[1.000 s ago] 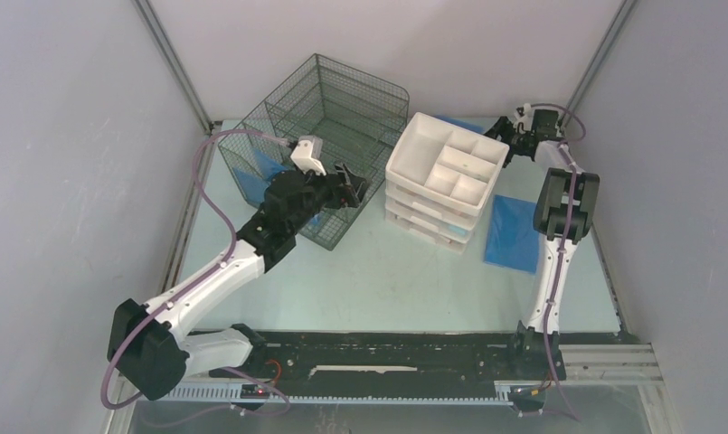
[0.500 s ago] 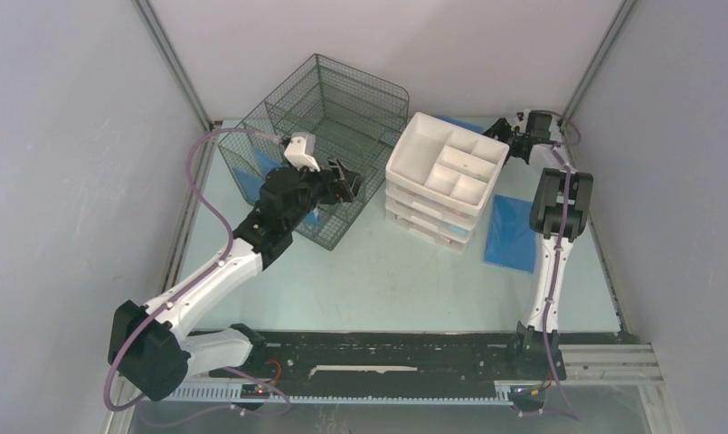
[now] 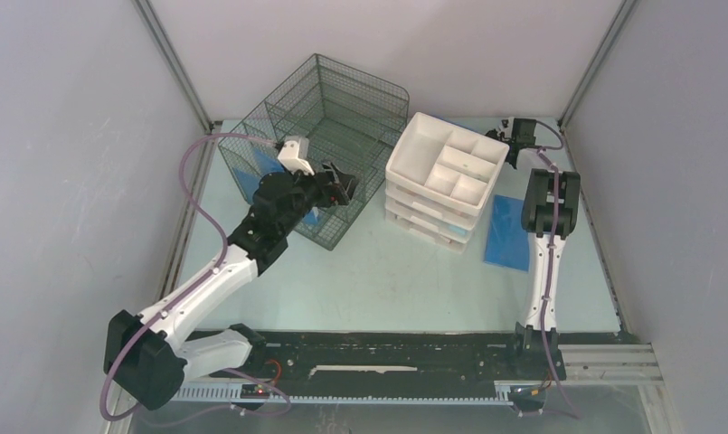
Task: Organize the desk
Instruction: Pick up the folder from the corner of the board.
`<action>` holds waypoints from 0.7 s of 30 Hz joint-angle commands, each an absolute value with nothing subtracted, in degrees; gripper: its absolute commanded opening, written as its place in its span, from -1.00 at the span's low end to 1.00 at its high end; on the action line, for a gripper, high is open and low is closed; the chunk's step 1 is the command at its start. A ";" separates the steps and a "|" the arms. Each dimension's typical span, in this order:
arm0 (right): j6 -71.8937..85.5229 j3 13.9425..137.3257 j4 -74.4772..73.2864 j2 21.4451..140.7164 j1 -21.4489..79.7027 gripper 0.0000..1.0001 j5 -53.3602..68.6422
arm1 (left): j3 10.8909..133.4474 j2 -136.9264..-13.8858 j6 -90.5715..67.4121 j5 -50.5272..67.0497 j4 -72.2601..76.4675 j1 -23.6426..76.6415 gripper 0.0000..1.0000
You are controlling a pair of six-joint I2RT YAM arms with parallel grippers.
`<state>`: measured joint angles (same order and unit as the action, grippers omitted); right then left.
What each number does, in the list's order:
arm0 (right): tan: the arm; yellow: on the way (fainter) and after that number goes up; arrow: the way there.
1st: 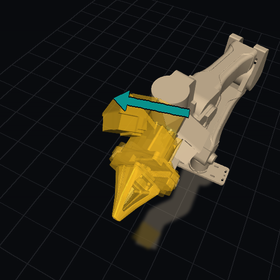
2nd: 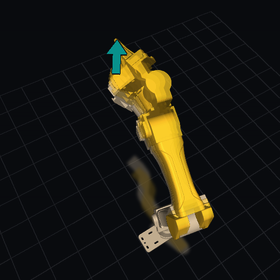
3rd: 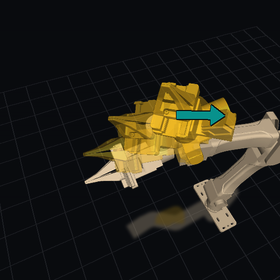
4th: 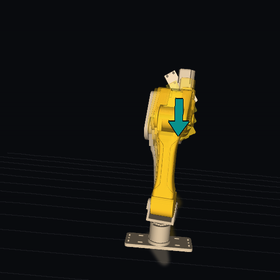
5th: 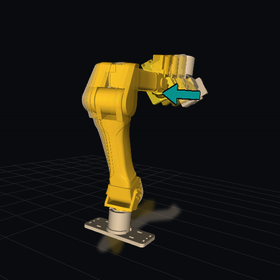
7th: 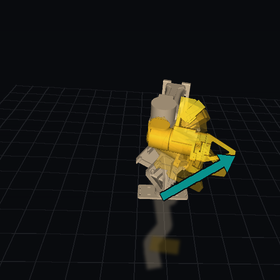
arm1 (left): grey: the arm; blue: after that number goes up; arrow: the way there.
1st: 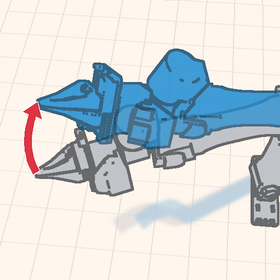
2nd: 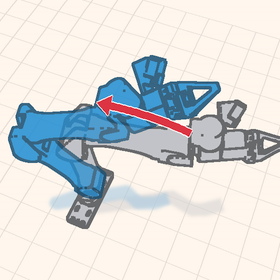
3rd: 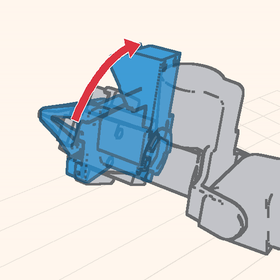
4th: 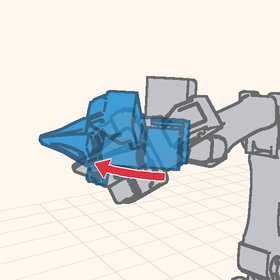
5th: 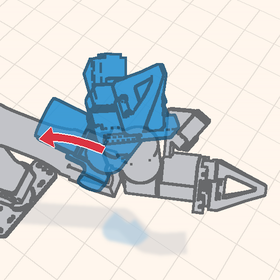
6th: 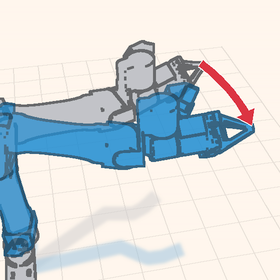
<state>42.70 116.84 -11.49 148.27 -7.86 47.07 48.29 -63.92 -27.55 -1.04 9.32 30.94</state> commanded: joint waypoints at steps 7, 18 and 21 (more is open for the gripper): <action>48.94 106.54 6.09 139.87 -10.91 -0.99 49.80 | 46.64 -59.51 -27.54 -0.44 11.50 30.32 0.77; 46.88 89.02 17.56 121.02 -17.07 -1.00 48.70 | 44.30 -55.72 -29.03 2.27 12.55 30.32 0.77; 47.34 86.09 18.11 117.52 -18.90 -1.00 49.62 | 43.33 -54.42 -29.43 2.73 12.77 30.32 0.77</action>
